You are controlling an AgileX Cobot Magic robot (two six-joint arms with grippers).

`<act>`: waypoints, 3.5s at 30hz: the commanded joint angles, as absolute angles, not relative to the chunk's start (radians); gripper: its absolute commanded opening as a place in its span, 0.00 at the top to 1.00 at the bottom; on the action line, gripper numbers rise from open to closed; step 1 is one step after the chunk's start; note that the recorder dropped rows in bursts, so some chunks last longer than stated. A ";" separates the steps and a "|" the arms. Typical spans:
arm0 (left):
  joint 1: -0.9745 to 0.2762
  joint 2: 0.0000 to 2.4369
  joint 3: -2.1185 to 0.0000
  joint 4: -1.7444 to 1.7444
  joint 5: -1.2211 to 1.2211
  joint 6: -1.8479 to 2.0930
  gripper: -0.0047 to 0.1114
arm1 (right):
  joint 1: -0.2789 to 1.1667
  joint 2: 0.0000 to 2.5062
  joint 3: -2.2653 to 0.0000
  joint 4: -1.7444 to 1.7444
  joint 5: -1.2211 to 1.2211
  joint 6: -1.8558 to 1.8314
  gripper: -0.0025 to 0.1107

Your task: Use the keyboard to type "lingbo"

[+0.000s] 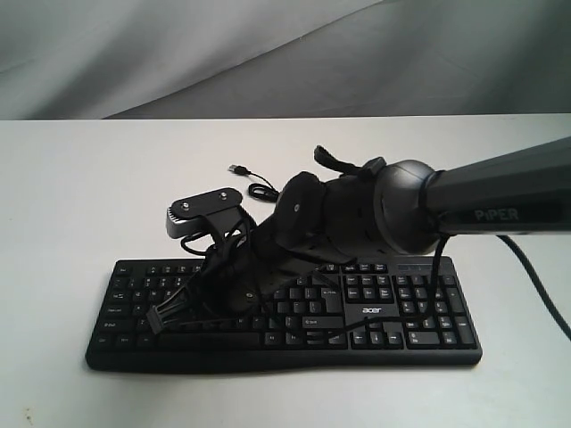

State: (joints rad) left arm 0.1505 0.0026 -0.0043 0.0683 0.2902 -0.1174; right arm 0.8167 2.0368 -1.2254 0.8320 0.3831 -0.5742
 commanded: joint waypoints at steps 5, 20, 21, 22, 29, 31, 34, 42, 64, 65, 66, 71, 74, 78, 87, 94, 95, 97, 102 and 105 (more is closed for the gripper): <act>0.152 0.000 0.000 0.060 0.286 -0.121 0.96 | 0.816 2.032 -1.219 0.837 0.367 -0.572 0.98; 0.152 0.000 0.000 0.060 0.286 -0.121 0.96 | 0.816 2.034 -1.219 0.837 0.355 -0.568 0.98; 0.152 0.000 0.000 0.060 0.286 -0.121 0.96 | 0.816 2.039 -1.219 0.837 0.355 -0.568 0.98; 0.152 0.000 0.000 0.060 0.286 -0.121 0.96 | 0.816 2.043 -1.219 0.837 0.355 -0.565 0.98; 0.152 0.000 0.000 0.060 0.286 -0.121 0.96 | 0.816 2.053 -1.219 0.837 0.366 -0.561 0.98; 0.152 0.000 0.000 0.060 0.286 -0.121 0.96 | 0.816 2.053 -1.219 0.834 0.366 -0.561 0.98; 0.152 0.000 0.000 0.060 0.286 -0.121 0.96 | 0.816 2.053 -1.219 0.831 0.366 -0.559 0.98; 0.152 0.000 0.000 0.060 0.286 -0.121 0.96 | 0.816 2.053 -1.219 0.792 0.352 -0.522 0.98; 0.152 0.000 0.000 0.060 0.286 -0.121 0.96 | 0.816 2.067 -1.219 0.795 0.349 -0.520 0.98; 0.152 0.000 0.000 0.060 0.286 -0.121 0.96 | 0.816 2.067 -1.219 0.795 0.349 -0.520 0.98; 0.152 0.000 0.000 0.060 0.286 -0.121 0.96 | 0.816 2.067 -1.219 0.795 0.349 -0.520 0.98; 0.152 0.000 0.000 0.060 0.286 -0.121 0.96 | 0.816 2.072 -1.219 0.795 0.351 -0.516 0.98; 0.152 0.000 0.000 0.060 0.286 -0.121 0.96 | 0.816 2.096 -1.219 0.795 0.357 -0.508 0.98; 0.152 0.000 0.000 0.060 0.286 -0.121 0.96 | 0.816 2.098 -1.219 0.795 0.358 -0.501 0.98; 0.152 0.000 0.000 0.060 0.286 -0.121 0.96 | 0.775 1.950 -1.219 0.733 0.364 -0.485 0.98; 0.152 0.000 0.000 0.060 0.286 -0.121 0.96 | 0.710 1.948 -1.165 0.731 0.368 -0.449 0.98; 0.152 0.000 0.000 0.060 0.286 -0.121 0.96 | 0.704 1.948 -1.153 0.731 0.368 -0.447 0.98; 0.152 0.000 0.000 0.060 0.286 -0.121 0.96 | 0.691 1.948 -1.136 0.731 0.368 -0.447 0.98; 0.152 0.000 0.000 0.060 0.286 -0.121 0.96 | 0.685 1.948 -1.125 0.722 0.359 -0.447 0.98; 0.152 0.000 0.000 0.060 0.286 -0.121 0.96 | 0.685 1.948 -1.125 0.717 0.355 -0.437 0.98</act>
